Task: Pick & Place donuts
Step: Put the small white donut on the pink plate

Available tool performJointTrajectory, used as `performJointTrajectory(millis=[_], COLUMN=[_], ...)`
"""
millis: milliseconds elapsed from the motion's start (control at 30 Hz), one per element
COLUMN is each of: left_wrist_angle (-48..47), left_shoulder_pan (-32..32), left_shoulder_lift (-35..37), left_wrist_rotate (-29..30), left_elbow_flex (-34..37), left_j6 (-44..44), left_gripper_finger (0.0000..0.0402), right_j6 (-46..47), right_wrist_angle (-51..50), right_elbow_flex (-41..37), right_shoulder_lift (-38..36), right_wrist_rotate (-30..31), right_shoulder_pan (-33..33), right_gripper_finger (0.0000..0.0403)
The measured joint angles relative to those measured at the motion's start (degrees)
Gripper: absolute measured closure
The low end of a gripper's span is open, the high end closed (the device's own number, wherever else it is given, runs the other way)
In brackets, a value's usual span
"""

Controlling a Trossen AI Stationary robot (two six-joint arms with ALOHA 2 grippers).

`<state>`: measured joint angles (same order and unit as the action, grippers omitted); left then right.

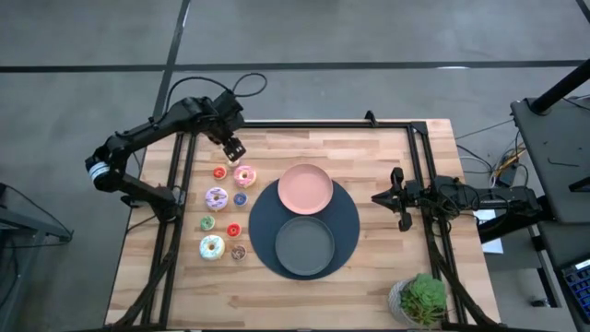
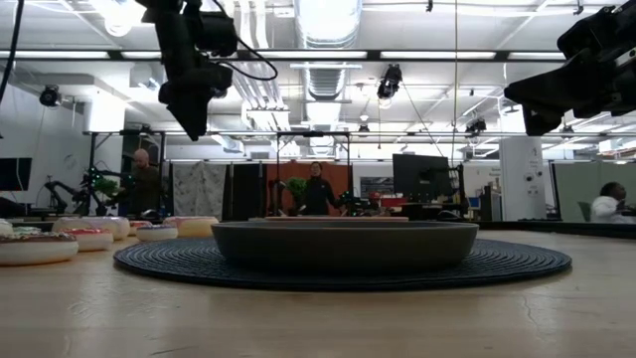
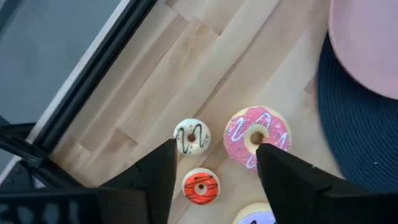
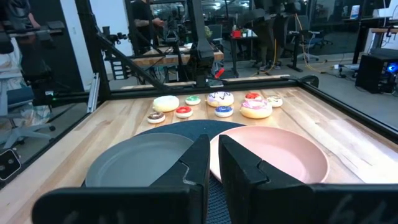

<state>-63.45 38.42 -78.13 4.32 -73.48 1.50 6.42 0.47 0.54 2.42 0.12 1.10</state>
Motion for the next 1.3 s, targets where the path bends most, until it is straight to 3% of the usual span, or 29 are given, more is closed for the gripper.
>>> performJointTrajectory(millis=[200, 333, 867, 1300], left_wrist_angle=[-0.11, -0.18, 2.19, 6.95], left_shoulder_pan=[0.48, 0.48, 0.46, 0.48], left_shoulder_lift=[0.0, 0.0, 0.0, -5.59], left_wrist_rotate=[0.02, 0.01, 0.22, 0.22], left_elbow_flex=[2.82, 5.22, 14.52, 14.24], left_j6=[-1.6, -0.55, 5.42, 10.3], left_gripper_finger=[0.0139, 0.0119, 0.0117, 0.0117], right_j6=[0.0, 0.01, 0.0, 0.0], right_wrist_angle=[-0.01, 0.0, -0.02, 0.0], right_elbow_flex=[0.0, 0.01, 0.0, 0.02], right_shoulder_lift=[-0.02, -0.01, -0.02, -0.02], right_wrist_rotate=[0.0, 0.0, 0.0, -0.02], right_shoulder_pan=[0.0, 0.01, 0.01, 0.02], right_gripper_finger=[0.0374, 0.0374, 0.0374, 0.0374])
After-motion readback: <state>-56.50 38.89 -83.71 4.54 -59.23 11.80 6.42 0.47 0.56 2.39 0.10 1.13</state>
